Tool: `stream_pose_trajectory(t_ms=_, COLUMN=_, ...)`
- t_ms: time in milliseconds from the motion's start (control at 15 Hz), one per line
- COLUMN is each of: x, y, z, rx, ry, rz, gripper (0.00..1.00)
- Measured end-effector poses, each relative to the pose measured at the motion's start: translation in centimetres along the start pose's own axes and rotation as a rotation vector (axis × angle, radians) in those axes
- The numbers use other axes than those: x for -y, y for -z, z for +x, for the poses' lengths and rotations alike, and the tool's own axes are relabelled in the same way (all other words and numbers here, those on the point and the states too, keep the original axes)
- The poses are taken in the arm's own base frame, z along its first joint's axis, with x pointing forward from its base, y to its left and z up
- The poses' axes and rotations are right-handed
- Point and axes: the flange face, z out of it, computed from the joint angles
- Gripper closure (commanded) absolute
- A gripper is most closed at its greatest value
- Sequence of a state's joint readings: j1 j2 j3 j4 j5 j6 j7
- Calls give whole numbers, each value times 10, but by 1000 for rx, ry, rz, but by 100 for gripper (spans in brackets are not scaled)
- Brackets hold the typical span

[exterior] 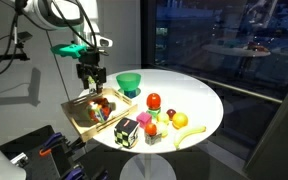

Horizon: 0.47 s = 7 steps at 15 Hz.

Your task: Pick up the plushy block with car drawings and put it in the wooden box

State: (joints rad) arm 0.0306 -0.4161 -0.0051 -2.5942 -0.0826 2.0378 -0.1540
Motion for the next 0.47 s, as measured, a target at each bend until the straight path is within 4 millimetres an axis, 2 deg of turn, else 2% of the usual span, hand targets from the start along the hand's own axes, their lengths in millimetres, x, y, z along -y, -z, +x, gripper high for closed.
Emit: stream_pose_trajectory(t_ms=467, x=-4, y=9, z=0, rx=-21, ry=-82, rz=24, gripper=0)
